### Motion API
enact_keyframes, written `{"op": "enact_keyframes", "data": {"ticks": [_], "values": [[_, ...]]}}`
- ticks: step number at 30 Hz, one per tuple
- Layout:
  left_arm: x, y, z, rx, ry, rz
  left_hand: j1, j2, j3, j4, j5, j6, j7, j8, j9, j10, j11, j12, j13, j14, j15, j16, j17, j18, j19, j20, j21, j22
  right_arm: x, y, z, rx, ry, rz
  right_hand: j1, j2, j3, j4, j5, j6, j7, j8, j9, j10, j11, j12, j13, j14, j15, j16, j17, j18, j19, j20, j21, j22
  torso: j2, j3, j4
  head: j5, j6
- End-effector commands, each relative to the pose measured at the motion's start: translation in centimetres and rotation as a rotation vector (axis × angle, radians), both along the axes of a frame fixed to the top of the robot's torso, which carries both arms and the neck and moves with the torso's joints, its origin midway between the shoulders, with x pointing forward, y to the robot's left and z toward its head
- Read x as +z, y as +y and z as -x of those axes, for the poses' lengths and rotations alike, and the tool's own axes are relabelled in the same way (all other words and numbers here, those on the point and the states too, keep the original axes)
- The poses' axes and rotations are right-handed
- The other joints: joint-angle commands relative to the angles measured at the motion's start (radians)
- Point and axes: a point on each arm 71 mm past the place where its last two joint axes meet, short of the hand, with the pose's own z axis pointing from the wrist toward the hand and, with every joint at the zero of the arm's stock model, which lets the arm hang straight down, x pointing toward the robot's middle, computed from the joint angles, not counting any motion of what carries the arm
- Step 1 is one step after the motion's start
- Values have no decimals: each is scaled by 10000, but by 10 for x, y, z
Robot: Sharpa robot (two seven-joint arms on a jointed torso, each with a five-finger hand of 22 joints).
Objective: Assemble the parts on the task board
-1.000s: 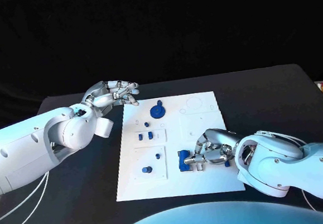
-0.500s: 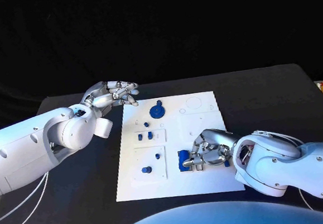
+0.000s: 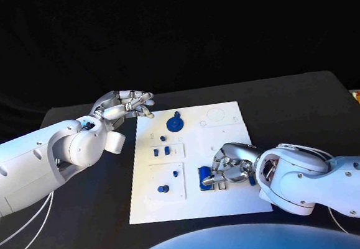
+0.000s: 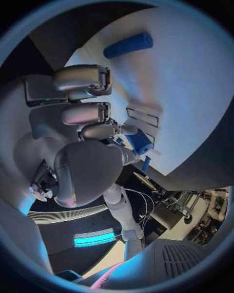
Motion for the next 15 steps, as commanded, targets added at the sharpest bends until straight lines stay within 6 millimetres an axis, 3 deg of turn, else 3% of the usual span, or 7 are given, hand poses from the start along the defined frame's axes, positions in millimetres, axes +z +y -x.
{"op": "enact_keyframes", "data": {"ticks": [1,15], "values": [[1,-2,1,-176,-10,103,-18,117,-27,8,-29,-37,11,44,-5,-56,-4,40,-9,31,18,-67,9,122,48,7,-49,-9,-3,-4,0,-14,-12,301,910,663,56,-26,-52,34,-23,-48,-18,73,-84,9,-105,780,-79,61,1068,-131,804,-98,55,2431,0,6,-12,6,2],[1,-1,1,-190,21,90,-3,127,-41,16,-29,-20,9,59,-1,-59,-5,45,-9,31,18,-69,13,122,59,7,-64,-21,-1,-10,1,-50,-132,315,1082,607,66,-46,-70,44,-18,-86,-42,66,-85,-13,-111,778,-86,58,1063,-131,804,-105,55,2431,-2,14,-12,12,2]]}}
